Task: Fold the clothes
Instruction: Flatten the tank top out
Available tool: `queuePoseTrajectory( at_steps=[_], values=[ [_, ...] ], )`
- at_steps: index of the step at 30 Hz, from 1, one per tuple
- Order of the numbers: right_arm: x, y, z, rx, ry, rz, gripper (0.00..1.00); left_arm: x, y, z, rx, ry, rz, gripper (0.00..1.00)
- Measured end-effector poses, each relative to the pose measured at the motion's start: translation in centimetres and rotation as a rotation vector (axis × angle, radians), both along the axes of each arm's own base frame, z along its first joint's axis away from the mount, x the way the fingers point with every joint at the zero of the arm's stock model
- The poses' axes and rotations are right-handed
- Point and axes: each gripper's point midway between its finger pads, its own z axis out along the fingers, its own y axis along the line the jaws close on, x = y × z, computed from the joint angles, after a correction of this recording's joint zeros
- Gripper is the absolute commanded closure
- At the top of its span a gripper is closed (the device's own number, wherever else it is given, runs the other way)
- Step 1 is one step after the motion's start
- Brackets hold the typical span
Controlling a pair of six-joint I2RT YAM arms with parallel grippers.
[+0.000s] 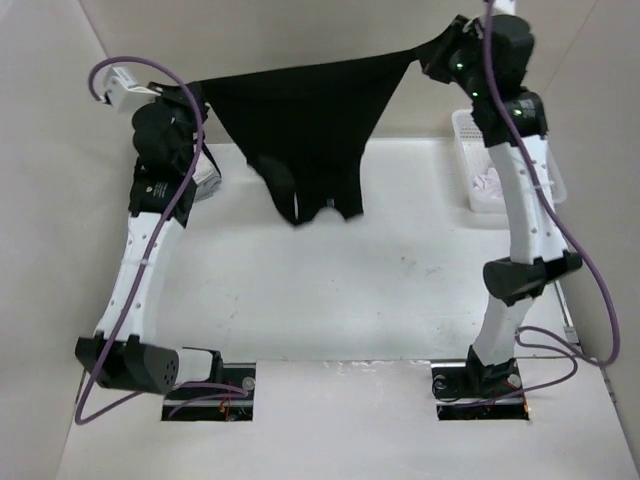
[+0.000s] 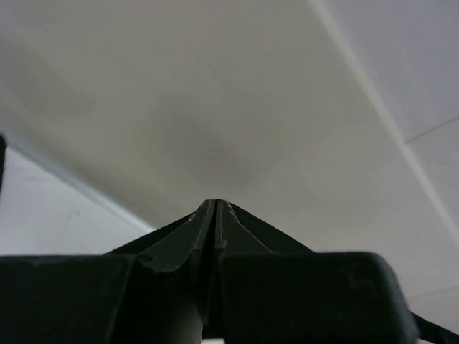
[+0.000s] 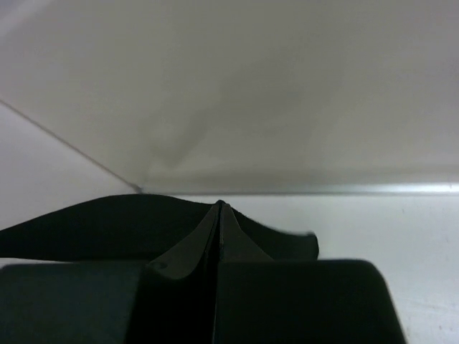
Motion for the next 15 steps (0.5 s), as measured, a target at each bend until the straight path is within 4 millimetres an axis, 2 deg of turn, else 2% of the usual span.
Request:
queuePoseTrajectory(
  at_steps=[1, 4, 6, 8, 9, 11, 13, 15],
  values=[
    [-1.2, -0.3, 2.2, 0.015, -0.046, 0.008, 0.99, -0.8, 0.2, 1.8, -0.002, -0.047, 0.001, 0.98],
    [-5.4, -1.3, 6.6, 0.041, -0.135, 0.02, 0.99, -4.1, 0.8, 5.6, -0.006, -0.149, 0.007, 0.97],
    [-8.4, -2.0, 7.5, 0.047, -0.16, 0.026, 0.99, -6.4, 1.2, 7.0, -0.011, -0.207, 0.013, 0.97],
    [-10.8, -2.6, 6.9, 0.049, -0.165, 0.033, 0.99, -7.9, 1.5, 6.5, -0.012, -0.222, 0.019, 0.97],
    [-11.5, -2.7, 6.0, 0.048, -0.159, 0.036, 0.99, -8.4, 1.5, 5.4, -0.013, -0.214, 0.02, 0.97],
    [-12.6, -2.7, 2.7, 0.042, -0.119, 0.043, 0.99, -9.0, 1.3, 2.2, -0.014, -0.174, 0.022, 0.97],
    [-13.2, -2.2, -2.4, 0.034, -0.046, 0.053, 0.99, -9.4, 0.9, -2.9, -0.011, -0.099, 0.012, 0.97],
    [-14.4, -1.1, -9.6, 0.013, 0.067, 0.077, 0.99, -10.0, 0.3, -9.9, -0.001, 0.025, -0.001, 0.97]
  ],
)
